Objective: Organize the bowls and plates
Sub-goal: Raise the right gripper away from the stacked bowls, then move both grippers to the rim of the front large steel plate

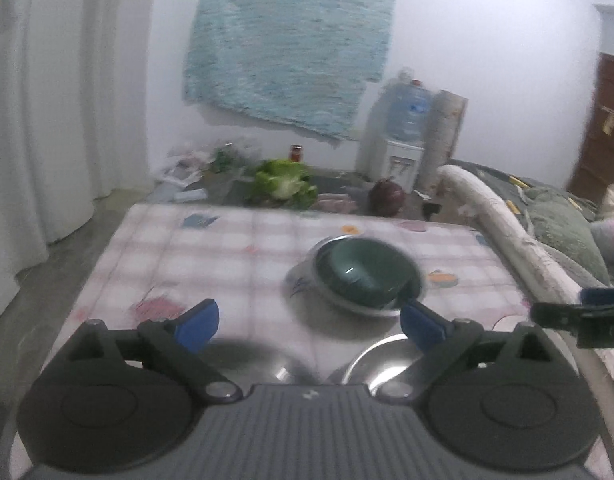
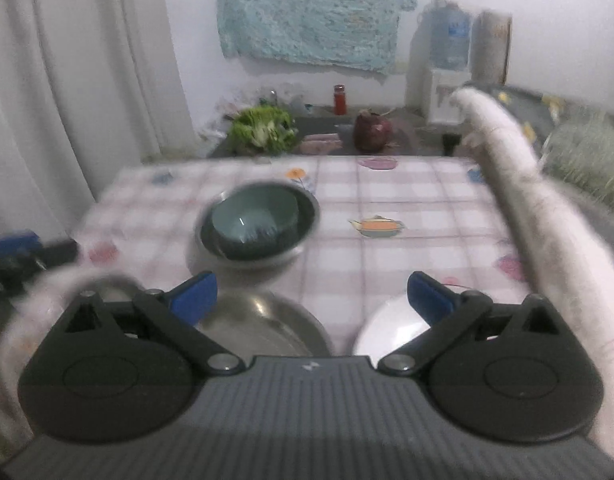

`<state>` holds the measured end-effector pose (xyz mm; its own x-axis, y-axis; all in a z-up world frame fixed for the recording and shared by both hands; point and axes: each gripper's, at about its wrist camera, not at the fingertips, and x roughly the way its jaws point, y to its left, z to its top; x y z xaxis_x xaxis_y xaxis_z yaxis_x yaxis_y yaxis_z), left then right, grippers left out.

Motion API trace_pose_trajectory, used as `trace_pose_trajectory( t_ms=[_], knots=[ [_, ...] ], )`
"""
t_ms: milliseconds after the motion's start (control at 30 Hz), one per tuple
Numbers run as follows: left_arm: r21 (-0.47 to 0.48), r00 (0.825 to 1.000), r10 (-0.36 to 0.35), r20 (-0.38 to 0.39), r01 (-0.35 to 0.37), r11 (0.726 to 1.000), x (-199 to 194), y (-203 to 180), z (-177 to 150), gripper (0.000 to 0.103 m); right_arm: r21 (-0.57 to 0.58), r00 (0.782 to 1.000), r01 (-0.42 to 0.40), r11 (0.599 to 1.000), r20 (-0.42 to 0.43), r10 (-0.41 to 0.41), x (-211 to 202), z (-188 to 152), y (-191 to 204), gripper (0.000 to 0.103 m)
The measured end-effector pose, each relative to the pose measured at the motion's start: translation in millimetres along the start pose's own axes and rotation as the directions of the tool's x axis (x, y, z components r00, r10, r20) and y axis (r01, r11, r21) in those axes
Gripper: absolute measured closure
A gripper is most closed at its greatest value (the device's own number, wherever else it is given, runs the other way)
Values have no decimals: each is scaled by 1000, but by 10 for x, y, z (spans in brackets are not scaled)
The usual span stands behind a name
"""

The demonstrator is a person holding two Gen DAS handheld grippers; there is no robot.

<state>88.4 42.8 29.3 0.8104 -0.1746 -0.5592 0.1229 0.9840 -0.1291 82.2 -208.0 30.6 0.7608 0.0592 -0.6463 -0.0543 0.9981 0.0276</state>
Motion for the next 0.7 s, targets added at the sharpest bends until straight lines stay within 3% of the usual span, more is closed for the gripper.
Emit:
trace_pose_trajectory(
  t_ms=[100,333,533,700],
  knots=[
    [-34,1000,19,-19,-20,999,-196,181,-165,5,-49,998,46,998,45,-44,-174,-138,203,1],
    [-95,995,85,-60,-91,991,-566,597,-438,0,-138,997,13,990,72,-3,-439,-410,762,1],
    [-126,990,105,-95,-117,985,-788,878,-668,0,-160,995,-94,983,5,96,-545,-715,1293,1],
    [-146,973,170,-155,-193,970,-819,1066,-860,0,-172,998,-62,983,-43,55,-497,-921,1637,1]
  ],
)
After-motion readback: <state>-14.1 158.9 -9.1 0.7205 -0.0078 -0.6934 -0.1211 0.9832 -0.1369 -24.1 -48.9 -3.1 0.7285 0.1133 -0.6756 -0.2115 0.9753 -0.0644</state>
